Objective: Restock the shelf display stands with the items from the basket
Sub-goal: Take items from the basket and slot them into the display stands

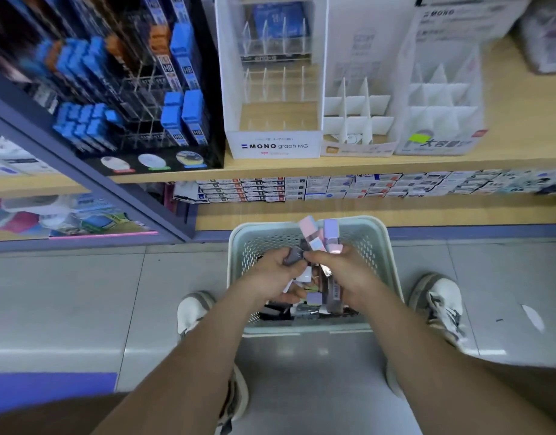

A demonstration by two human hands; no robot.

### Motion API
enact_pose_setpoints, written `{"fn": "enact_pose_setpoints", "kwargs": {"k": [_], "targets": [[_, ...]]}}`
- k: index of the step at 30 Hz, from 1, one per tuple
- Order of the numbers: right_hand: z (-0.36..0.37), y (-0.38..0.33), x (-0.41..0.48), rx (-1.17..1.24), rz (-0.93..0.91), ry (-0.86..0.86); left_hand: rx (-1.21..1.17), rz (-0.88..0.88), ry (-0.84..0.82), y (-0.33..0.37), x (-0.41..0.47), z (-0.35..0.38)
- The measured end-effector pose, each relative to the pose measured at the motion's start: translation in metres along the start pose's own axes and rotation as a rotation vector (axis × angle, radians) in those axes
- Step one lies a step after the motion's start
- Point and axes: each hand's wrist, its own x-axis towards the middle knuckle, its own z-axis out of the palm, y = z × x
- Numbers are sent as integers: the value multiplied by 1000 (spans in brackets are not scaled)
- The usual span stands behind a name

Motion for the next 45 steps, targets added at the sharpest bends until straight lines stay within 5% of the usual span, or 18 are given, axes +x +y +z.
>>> {"fn": "enact_pose_setpoints", "kwargs": {"k": [7, 12, 18, 23, 27, 31, 36, 45], "targets": [[8, -32, -38, 150, -50, -20, 388, 92, -13, 44, -47, -14], [13, -81, -71, -79, -247, -93, 545, 155, -103, 98, -90, -16], [9, -165, -104, 6, -446, -32, 285, 438, 74, 173, -124, -13], [-13, -226, -117, -95, -549, 21, -111, 413, 128, 213, -120, 11], [-44, -254, -125, -250, -530, 35, -200, 437, 116, 239, -102, 29], [-74, -260, -119, -270, -484, 110, 86, 579, 208, 257, -84, 37], [-123, -258, -89, -221, -489, 497, 399, 741, 328, 272, -71, 37], [-123, -228, -44, -396, -414, 559, 721, 782, 381, 281, -41, 49]]}}
